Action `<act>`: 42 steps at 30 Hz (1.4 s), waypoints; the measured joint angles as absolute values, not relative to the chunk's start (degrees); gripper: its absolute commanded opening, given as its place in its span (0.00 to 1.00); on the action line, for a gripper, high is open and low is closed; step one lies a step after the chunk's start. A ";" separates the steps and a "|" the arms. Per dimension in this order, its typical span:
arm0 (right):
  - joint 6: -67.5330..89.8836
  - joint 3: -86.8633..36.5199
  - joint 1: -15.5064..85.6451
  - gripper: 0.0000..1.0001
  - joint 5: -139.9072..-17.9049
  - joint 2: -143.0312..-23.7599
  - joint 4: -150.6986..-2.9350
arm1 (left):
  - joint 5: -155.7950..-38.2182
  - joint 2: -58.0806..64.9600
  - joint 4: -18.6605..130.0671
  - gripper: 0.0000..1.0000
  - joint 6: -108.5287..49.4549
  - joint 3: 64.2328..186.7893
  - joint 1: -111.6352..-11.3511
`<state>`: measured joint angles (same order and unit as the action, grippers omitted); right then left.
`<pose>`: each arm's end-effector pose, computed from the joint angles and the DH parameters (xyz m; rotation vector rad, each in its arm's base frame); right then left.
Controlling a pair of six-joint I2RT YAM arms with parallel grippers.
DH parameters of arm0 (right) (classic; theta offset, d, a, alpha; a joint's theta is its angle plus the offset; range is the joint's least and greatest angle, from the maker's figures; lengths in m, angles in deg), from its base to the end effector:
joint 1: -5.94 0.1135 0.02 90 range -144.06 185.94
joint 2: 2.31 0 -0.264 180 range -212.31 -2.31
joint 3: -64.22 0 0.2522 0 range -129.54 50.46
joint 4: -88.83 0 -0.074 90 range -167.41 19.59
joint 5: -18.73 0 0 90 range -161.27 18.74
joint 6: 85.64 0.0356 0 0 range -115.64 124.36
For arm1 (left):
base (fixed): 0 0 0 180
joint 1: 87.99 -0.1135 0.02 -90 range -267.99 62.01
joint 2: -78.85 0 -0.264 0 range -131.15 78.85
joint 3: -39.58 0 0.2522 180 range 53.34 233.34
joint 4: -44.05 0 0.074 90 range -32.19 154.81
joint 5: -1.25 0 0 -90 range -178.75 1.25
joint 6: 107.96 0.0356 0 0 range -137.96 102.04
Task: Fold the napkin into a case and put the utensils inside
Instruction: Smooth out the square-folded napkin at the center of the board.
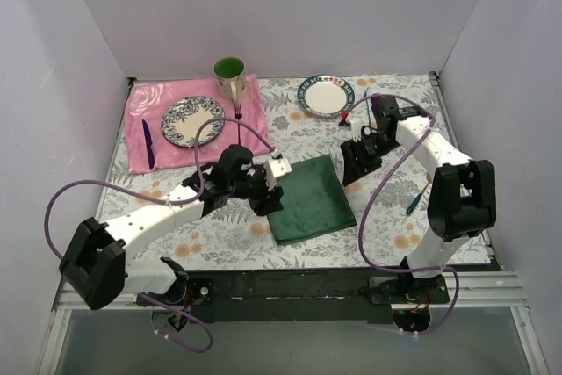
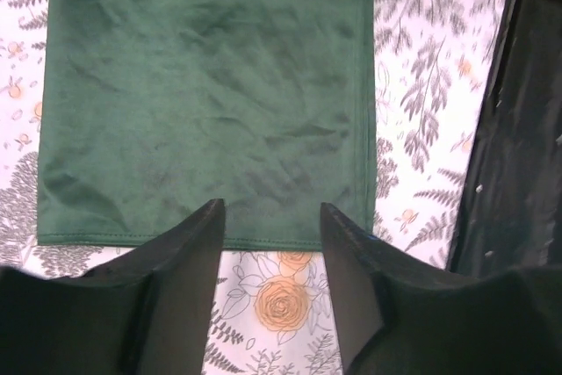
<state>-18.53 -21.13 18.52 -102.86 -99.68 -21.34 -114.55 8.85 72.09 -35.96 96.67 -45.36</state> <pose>0.3037 0.0869 0.2195 -0.9228 2.6968 0.7846 0.1776 -0.1845 0.2357 0.7628 2.3090 -1.0352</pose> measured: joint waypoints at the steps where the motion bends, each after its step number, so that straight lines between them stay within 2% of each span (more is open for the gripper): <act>1: -18.58 -23.47 18.41 0.62 -103.73 -99.35 -21.38 | -116.19 7.03 72.72 0.56 -37.90 98.60 -46.96; 3: -18.32 -27.47 18.41 0.63 -106.18 -99.52 -22.47 | -120.36 2.75 73.10 0.70 -42.62 102.07 -50.91; 5: -17.35 -30.29 18.43 0.67 -109.42 -100.66 -23.87 | -125.32 -2.04 72.83 0.77 -48.28 105.28 -55.46; 6: -16.48 -31.40 18.50 0.71 -111.21 -101.82 -24.73 | -127.92 -4.18 72.05 0.83 -52.11 106.42 -57.58; 7: -15.41 -32.69 18.65 0.80 -113.02 -103.33 -25.36 | -129.87 -5.58 70.63 0.86 -55.43 106.73 -59.11; 10: -11.76 -35.21 19.20 0.90 -117.33 -108.55 -29.32 | -135.22 -9.05 64.92 0.92 -67.71 106.57 -62.93; 18: 4.33 -36.19 21.45 0.91 -125.94 -119.57 -46.87 | -143.49 -21.29 42.76 0.89 -93.57 105.94 -64.25; 28: 8.24 -34.59 21.97 0.88 -128.52 -127.81 -54.30 | -145.37 -34.41 29.36 0.84 -105.24 102.77 -69.34; 38: 4.09 -36.47 22.15 0.88 -132.98 -130.30 -52.66 | -146.81 -29.86 24.51 0.80 -107.67 92.70 -69.73; 42: -0.87 -39.27 24.58 0.79 -131.58 -130.43 -48.64 | -146.68 -23.78 29.21 0.81 -105.48 89.35 -69.73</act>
